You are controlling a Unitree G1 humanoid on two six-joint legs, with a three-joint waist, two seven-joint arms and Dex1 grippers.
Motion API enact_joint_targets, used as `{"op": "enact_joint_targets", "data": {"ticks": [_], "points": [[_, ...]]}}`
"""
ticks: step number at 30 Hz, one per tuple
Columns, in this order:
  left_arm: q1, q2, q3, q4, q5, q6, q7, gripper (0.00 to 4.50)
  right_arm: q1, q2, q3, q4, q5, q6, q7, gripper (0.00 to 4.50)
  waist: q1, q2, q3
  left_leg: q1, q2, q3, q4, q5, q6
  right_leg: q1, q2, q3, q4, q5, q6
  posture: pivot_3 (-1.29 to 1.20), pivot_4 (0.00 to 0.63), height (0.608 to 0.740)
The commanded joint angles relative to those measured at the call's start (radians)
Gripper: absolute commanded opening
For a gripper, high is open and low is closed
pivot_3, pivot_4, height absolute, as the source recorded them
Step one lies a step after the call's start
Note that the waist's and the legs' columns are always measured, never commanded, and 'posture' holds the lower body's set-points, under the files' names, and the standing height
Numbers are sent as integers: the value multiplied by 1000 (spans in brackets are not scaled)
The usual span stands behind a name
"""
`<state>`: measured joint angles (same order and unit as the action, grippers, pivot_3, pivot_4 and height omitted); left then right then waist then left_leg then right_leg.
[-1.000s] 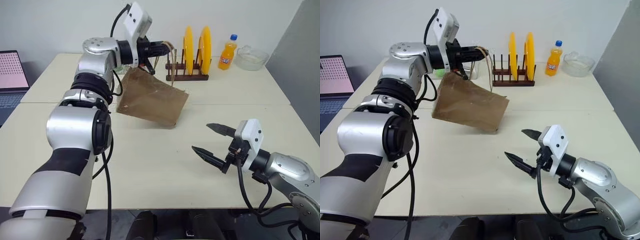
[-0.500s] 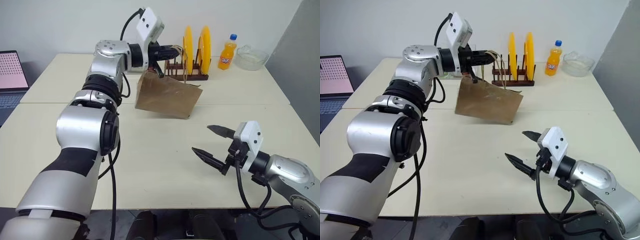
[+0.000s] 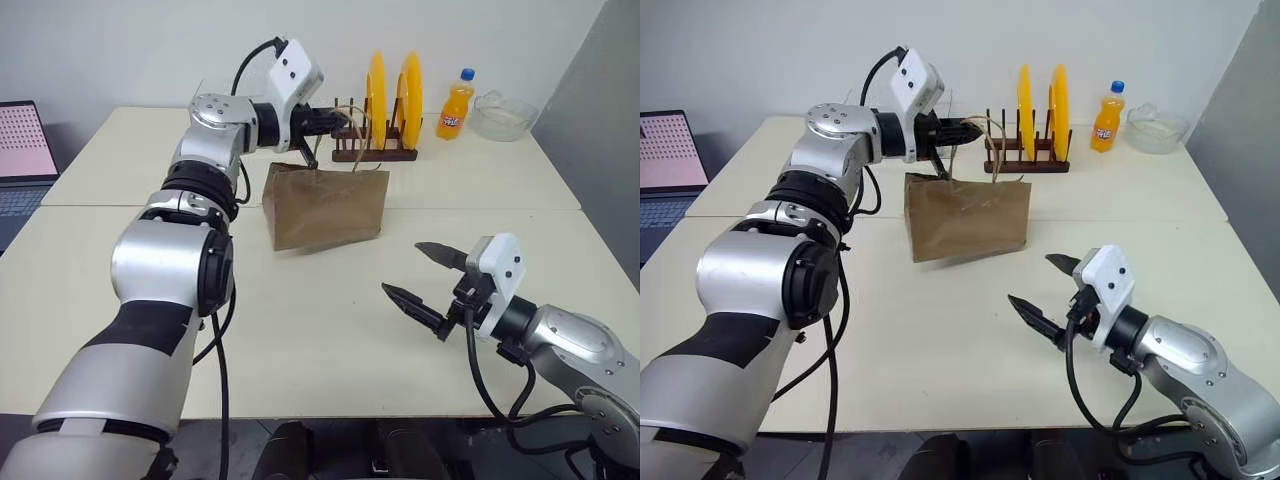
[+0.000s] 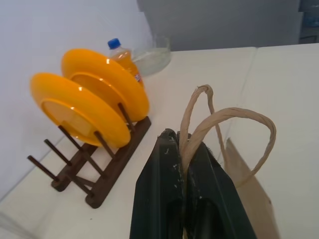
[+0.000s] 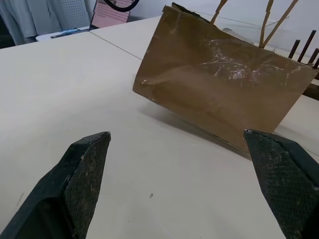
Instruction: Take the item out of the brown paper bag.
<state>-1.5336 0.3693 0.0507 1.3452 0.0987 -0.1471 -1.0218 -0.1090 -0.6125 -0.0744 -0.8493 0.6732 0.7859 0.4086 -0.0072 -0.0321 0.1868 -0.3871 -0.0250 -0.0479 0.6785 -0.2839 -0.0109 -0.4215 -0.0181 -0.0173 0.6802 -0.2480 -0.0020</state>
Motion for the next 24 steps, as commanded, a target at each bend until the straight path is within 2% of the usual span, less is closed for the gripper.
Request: {"op": "enact_joint_targets", "data": {"ticks": [1,9,20,24], "points": [[-12,16,0,-14,12,-39,56,26,-20,3,3,-24,16,0,-7,4500,0,0,0,0,0,0,0,0,0,0,0,0,0,0,0,0,150,740],[18,17,-16,-6,60,-77,177,26,-37,8,18,-27,27,16,-27,4500,0,0,0,0,0,0,0,0,0,0,0,0,0,0,0,0,150,740],[55,39,-25,-9,62,-52,67,26,-51,10,26,-18,16,18,-42,4500,1,0,0,0,0,0,0,0,0,0,0,0,0,1,-1,0,150,740],[64,57,-29,-10,68,-36,56,975,-64,12,38,-5,5,11,-38,4500,0,0,0,0,0,0,0,0,0,0,0,0,0,1,-1,0,150,740]]}}
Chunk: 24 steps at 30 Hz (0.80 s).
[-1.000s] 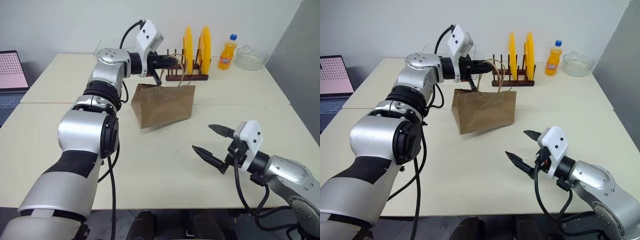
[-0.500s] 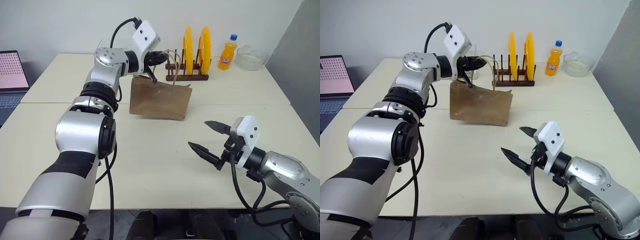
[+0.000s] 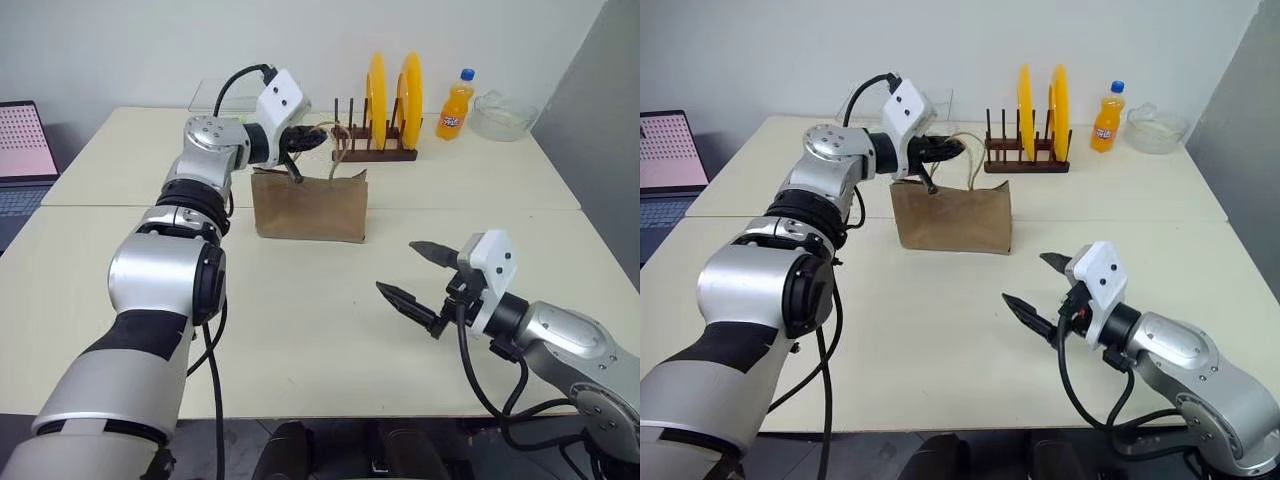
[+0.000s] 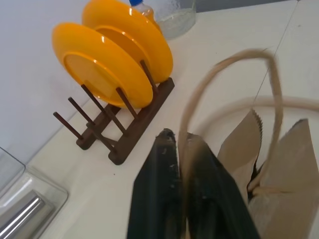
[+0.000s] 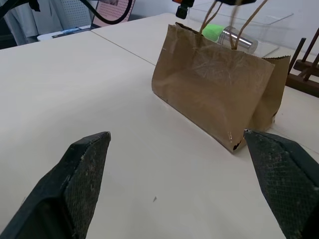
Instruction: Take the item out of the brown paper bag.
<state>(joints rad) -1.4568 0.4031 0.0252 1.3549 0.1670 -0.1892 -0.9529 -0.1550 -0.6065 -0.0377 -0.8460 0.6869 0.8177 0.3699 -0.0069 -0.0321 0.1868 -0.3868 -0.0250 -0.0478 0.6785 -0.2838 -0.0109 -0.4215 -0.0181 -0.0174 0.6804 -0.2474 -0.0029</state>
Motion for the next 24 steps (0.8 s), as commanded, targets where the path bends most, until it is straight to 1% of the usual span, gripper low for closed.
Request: {"op": "enact_joint_targets", "data": {"ticks": [1,6,8,14,17,20,21,22,23,24], "points": [[-11,28,-2,-21,-1,9,-22,1238,-21,7,4,-6,-10,-23,2,4500,-1,0,0,0,0,0,0,0,0,0,0,0,0,0,0,0,150,740],[-1,64,7,-30,-10,16,-46,2834,-36,9,17,9,-19,-35,10,4500,-2,0,0,0,0,0,0,0,0,0,0,0,0,0,0,0,150,740],[5,86,19,-36,-28,28,-82,3411,-42,6,24,16,-24,-41,18,4500,-2,0,0,0,0,0,0,0,0,0,0,0,0,0,0,0,150,740],[63,169,37,-71,-63,27,-160,3411,-66,4,48,53,-59,-67,47,4500,-4,0,0,1,0,0,0,0,0,0,0,0,0,0,0,0,150,740],[110,209,77,-128,-127,53,-217,3411,-102,8,68,87,-78,-88,67,4500,-4,0,0,1,0,0,0,0,0,0,0,0,1,1,-1,0,150,740],[247,264,112,-337,-214,130,-317,3459,-177,14,97,151,-138,-124,78,3899,-14,0,0,1,0,0,0,0,0,0,0,1,1,1,-2,0,150,740],[289,273,117,-411,-237,165,-328,3459,-189,13,100,165,-151,-135,85,3619,-19,0,0,1,0,0,0,0,0,0,0,1,1,2,-4,0,150,740],[348,283,131,-519,-268,225,-320,3459,-206,14,104,179,-161,-144,94,3177,-20,0,0,1,0,0,0,0,0,0,0,1,1,2,-4,0,150,740],[472,303,165,-725,-323,330,-309,3459,-249,14,117,214,-185,-155,103,2968,-21,1,0,1,1,0,0,0,0,0,0,1,1,2,-4,0,150,740],[586,320,198,-916,-375,435,-285,3459,-290,16,129,251,-207,-168,114,2555,-28,2,0,1,1,-1,0,0,0,0,0,1,0,2,-4,0,150,740]]}}
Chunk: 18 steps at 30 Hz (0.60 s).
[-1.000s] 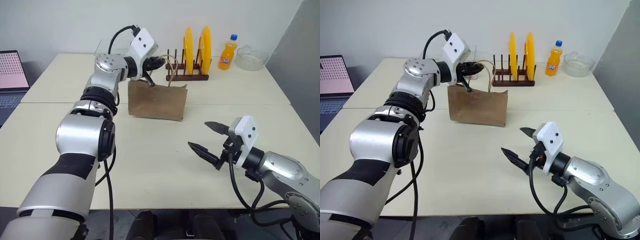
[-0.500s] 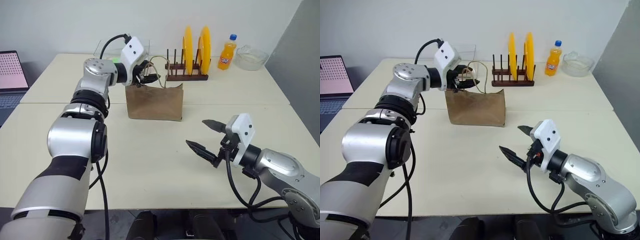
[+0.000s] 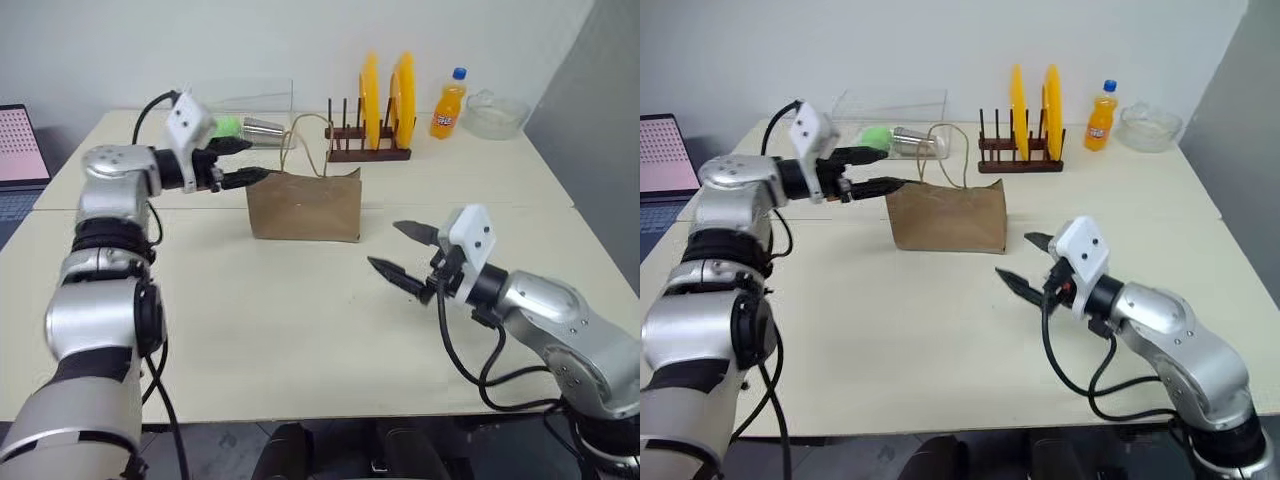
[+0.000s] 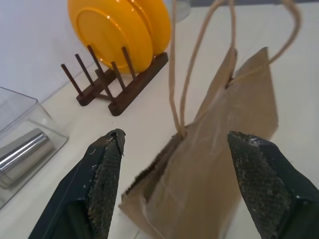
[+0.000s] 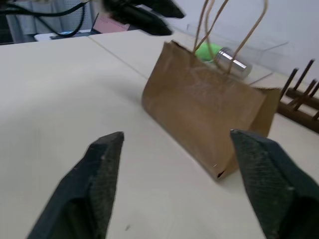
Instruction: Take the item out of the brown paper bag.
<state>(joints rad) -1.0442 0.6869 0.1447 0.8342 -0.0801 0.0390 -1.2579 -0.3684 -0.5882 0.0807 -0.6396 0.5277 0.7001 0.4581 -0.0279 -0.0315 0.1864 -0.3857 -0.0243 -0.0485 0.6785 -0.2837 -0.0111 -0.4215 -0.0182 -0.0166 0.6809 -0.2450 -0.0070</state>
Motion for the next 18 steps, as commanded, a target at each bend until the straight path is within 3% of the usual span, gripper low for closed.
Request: {"op": "enact_joint_targets", "data": {"ticks": [1,4,7,15,18], "points": [[277,48,113,-570,-177,310,51,3459,-116,0,20,80,-66,-61,37,2245,-11,1,0,1,0,1,-1,0,0,0,0,3,1,0,0,0,150,740],[532,65,195,-971,-279,507,140,3459,-236,5,47,215,-128,-113,82,1116,-13,0,0,2,0,0,0,0,0,0,0,4,0,0,0,0,150,740],[682,65,261,-1222,-359,646,239,3459,-383,19,89,406,-212,-196,133,114,-4,1,0,3,0,0,0,0,0,0,0,4,0,0,0,0,150,740],[848,6,353,-1486,-517,863,476,3459,-825,129,259,1154,-509,-600,277,25,1,1,0,6,-1,1,-1,0,0,3,0,4,0,1,-1,0,150,740],[875,4,360,-1509,-550,875,518,3459,-989,215,321,1514,-638,-768,233,25,-3,1,0,6,0,1,-1,0,-1,2,0,4,1,2,-3,0,150,740]]}}
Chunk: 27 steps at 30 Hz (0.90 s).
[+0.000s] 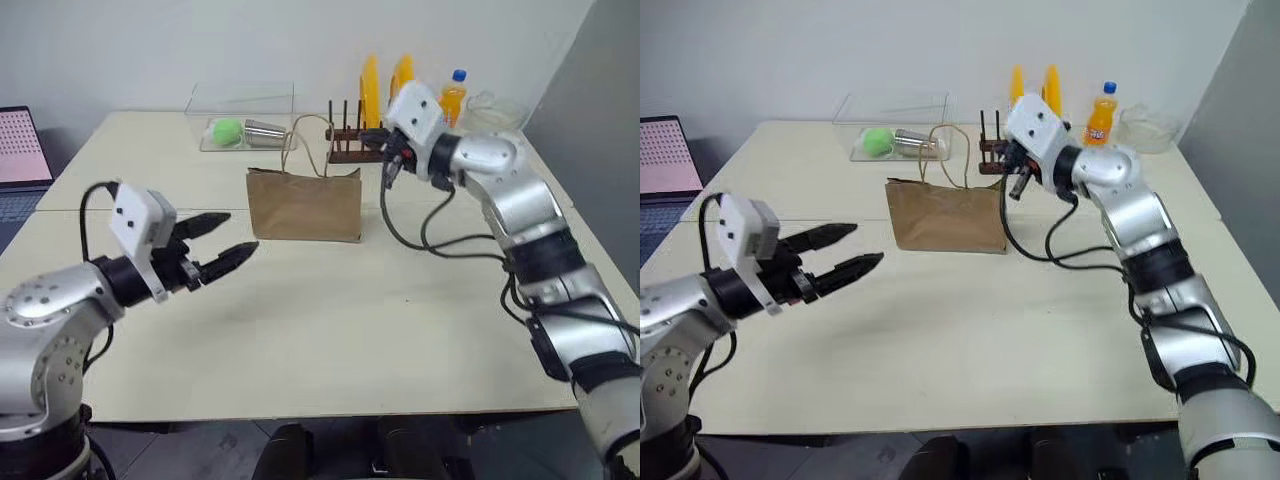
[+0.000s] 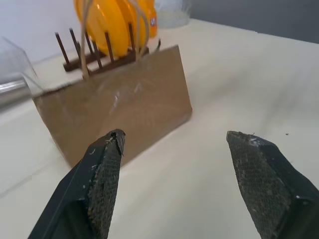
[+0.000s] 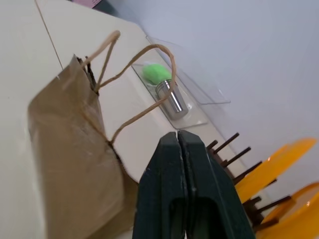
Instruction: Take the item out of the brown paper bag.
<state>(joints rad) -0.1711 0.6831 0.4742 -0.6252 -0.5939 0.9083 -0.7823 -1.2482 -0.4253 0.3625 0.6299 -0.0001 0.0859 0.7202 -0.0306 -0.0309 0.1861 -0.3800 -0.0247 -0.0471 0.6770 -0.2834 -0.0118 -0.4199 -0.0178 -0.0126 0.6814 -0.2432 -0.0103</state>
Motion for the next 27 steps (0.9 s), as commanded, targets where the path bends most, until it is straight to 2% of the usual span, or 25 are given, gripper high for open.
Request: {"op": "enact_joint_targets", "data": {"ticks": [1,5,8,10,13,17,21,27], "points": [[3,10,29,-50,-45,6,53,3459,-153,80,51,342,-143,-192,-53,25,-1,0,0,0,0,0,0,0,0,0,0,0,0,0,0,0,150,740],[19,23,26,-52,-74,-3,81,3459,-275,174,104,609,-276,-268,-140,25,-1,0,0,-1,0,0,-1,2,-4,-1,0,0,-1,0,-1,0,150,740],[40,36,26,-55,-89,-12,89,3459,-296,208,136,679,-359,-294,-183,25,0,1,0,-2,0,0,-1,2,-4,-1,0,1,-2,0,-1,0,150,740],[67,50,34,-56,-93,-21,86,3459,-295,225,143,698,-388,-317,-157,25,1,1,0,-2,0,0,-1,2,-4,-1,-1,1,-2,0,-1,0,150,740],[114,73,45,-59,-90,-42,75,3459,-291,234,124,700,-395,-355,-88,25,-1,2,1,-2,0,0,-1,2,-4,-1,0,1,-2,0,-1,0,150,740],[166,100,28,-51,-64,-95,57,3459,-268,225,101,654,-368,-458,105,25,-1,2,1,-1,0,0,-2,1,-3,-1,0,0,-1,0,-1,0,150,740],[176,119,8,-42,-58,-126,43,3459,-222,203,81,586,-340,-519,230,25,-1,2,1,-1,0,-1,-2,0,-1,-1,0,0,-1,0,-1,0,150,740],[204,163,-19,-19,-38,-177,-7,3459,-91,141,54,353,-274,-513,409,25,1,2,1,-1,0,-1,-2,0,-1,-1,0,0,-2,0,-1,0,150,740]]}}
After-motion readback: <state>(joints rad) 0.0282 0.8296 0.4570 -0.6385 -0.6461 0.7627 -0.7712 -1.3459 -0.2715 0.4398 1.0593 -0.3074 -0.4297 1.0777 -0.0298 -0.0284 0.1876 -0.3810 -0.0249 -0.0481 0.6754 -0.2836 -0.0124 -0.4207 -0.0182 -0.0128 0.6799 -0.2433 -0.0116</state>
